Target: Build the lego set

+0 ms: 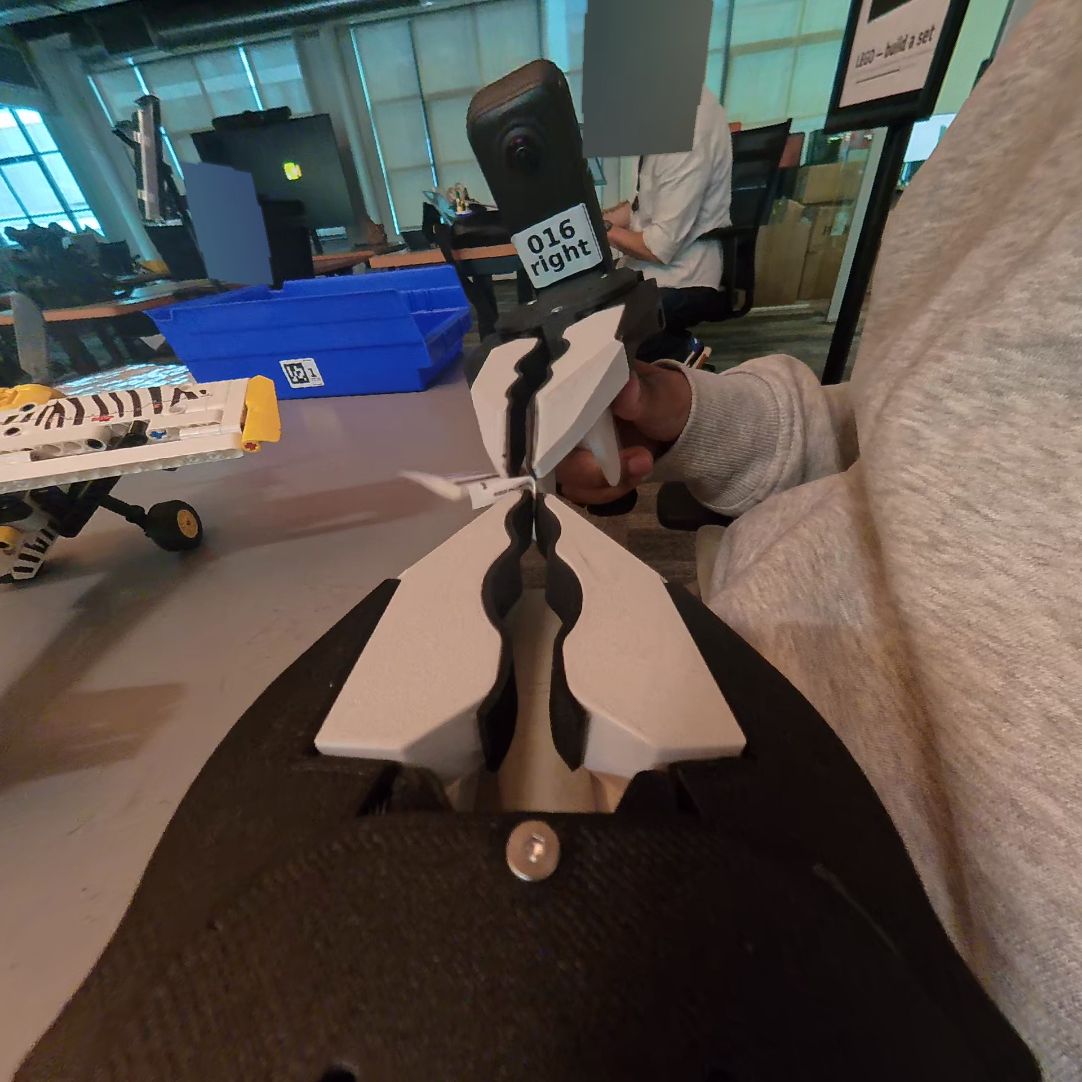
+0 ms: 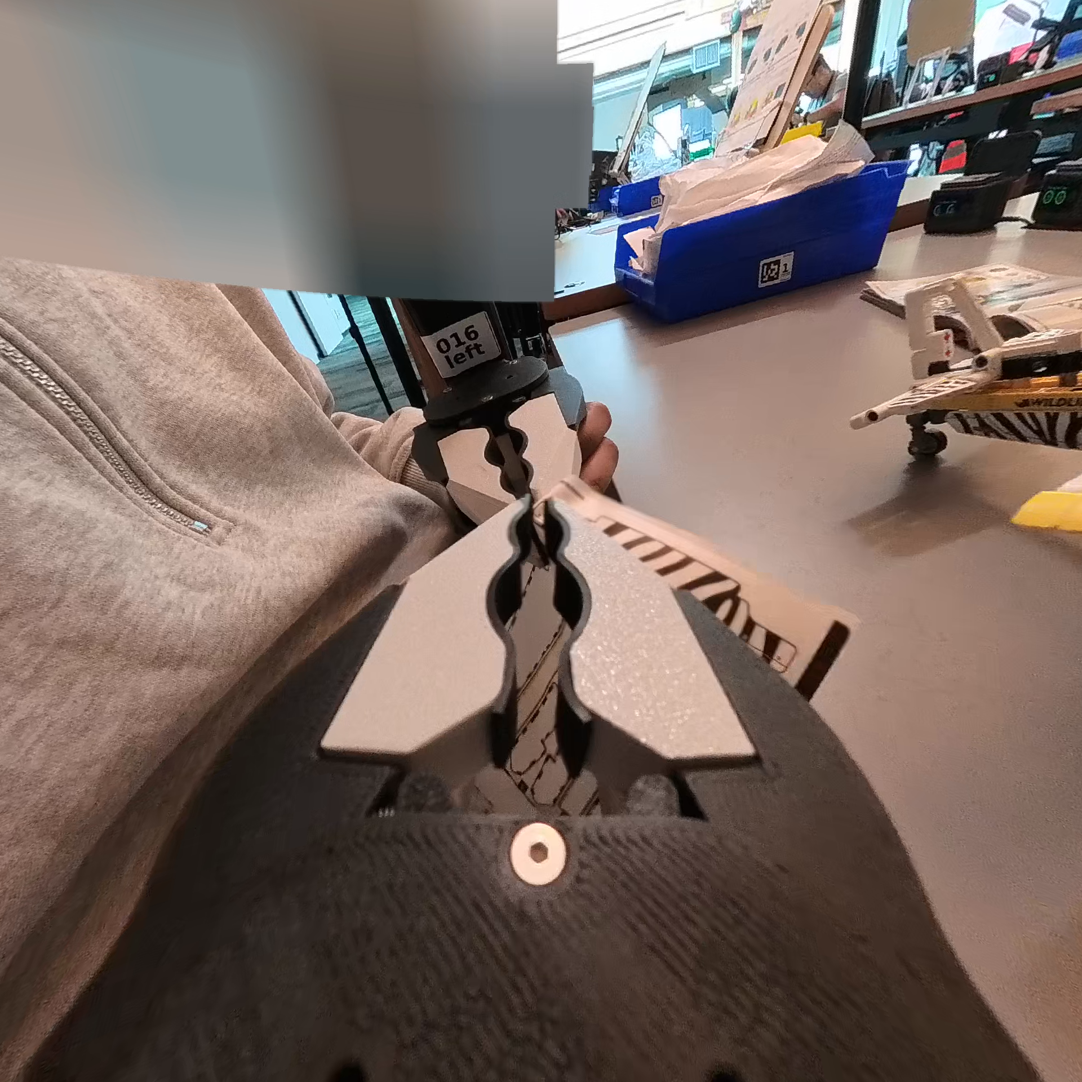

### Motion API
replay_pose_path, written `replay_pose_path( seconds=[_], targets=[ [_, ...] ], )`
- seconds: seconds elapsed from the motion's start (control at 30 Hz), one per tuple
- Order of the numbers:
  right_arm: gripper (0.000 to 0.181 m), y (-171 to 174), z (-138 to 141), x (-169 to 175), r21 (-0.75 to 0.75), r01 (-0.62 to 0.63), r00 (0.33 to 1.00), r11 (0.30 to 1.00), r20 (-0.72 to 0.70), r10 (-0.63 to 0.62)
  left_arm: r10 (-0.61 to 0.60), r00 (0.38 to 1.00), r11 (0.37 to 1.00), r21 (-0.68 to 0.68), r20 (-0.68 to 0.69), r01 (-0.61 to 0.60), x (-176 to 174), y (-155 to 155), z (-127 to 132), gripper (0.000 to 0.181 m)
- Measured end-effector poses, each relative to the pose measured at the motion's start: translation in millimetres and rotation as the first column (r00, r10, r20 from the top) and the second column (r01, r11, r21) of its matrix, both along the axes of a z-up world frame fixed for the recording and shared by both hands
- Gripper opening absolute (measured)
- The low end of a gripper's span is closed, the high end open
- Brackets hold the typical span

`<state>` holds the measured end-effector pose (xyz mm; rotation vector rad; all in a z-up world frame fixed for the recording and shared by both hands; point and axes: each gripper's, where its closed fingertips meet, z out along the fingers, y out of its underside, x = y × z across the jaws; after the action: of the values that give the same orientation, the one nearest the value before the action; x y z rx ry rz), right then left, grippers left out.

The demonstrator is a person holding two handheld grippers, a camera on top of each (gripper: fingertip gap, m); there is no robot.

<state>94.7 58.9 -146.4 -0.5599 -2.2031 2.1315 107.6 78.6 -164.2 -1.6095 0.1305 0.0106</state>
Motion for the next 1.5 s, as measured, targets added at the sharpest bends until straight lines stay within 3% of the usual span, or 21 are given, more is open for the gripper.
replay_pose_path(
  seconds=[0.27, 0.43, 0.6, 0.67, 0.73, 0.83, 0.93, 1.0, 1.1, 1.23, 1.37, 1.5],
  targets=[
    [0.0, 14, 4, -7, 0.003, 0.068, 0.997, 0.998, -0.028, -0.068, 0.004, 1.0, 1.0, 0.003, 0.022, -0.004, -2, -1, 1, 0.0],
    [0.014, 5, 1, -1, 0.058, 0.049, 0.996, 0.997, -0.075, -0.045, 0.001, 1.0, 1.0, -0.001, 0.027, -0.001, -2, 0, 0, 0.0],
    [0.037, 19, 27, -4, -0.042, 0.135, 0.981, 0.99, -0.136, -0.139, -0.065, 0.997, 0.996, -0.051, 0.032, 0.067, 7, -1, -7, 0.0],
    [0.041, 23, 14, -9, 0.04, 0.158, 0.985, 0.987, -0.069, -0.155, -0.101, 0.995, 0.989, -0.101, 0.024, 0.103, 11, -2, -15, 0.0],
    [0.042, 23, -7, -2, 0.153, 0.097, 0.994, 0.984, 0.027, -0.102, -0.115, 0.993, 0.986, -0.124, 0.015, 0.116, 13, -3, -17, 0.0],
    [0.04, 22, -21, 10, 0.207, 0.019, 0.994, 0.978, 0.105, -0.041, -0.142, 0.99, 0.979, -0.144, 0.02, 0.143, 16, -5, -18, 0.0],
    [0.022, 22, -25, 17, 0.24, -0.018, 0.994, 0.971, 0.105, -0.007, -0.165, 0.986, 0.97, -0.175, 0.036, 0.169, 20, -5, -22, 0.0],
    [0.002, 23, -25, 20, 0.248, -0.028, 0.996, 0.968, 0.089, 0.006, -0.13, 0.991, 0.977, -0.165, 0.027, 0.133, 15, -5, -22, 0.0],
    [0.0, 29, -17, 10, 0.208, 0.04, 0.994, 0.977, 0.088, -0.06, -0.005, 1.0, 0.994, -0.11, 0.018, 0.007, -6, -4, -13, 0.013],
    [0.0, 32, 4, -2, 0.041, 0.099, 0.986, 0.994, 0.134, -0.104, 0.127, 0.992, 0.991, 0.045, 0.027, -0.128, -25, -11, 20, 0.031],
    [0.0, 25, 10, -16, -0.064, 0.16, 0.97, 0.985, 0.195, -0.145, 0.255, 0.967, 0.955, 0.154, 0.015, -0.254, -30, -14, 47, 0.019],
    [0.0, 19, 15, -24, -0.202, 0.194, 0.951, 0.96, 0.281, -0.133, 0.308, 0.951, 0.948, 0.09, -0.011, -0.306, -32, -8, 39, 0.008]
  ],
)
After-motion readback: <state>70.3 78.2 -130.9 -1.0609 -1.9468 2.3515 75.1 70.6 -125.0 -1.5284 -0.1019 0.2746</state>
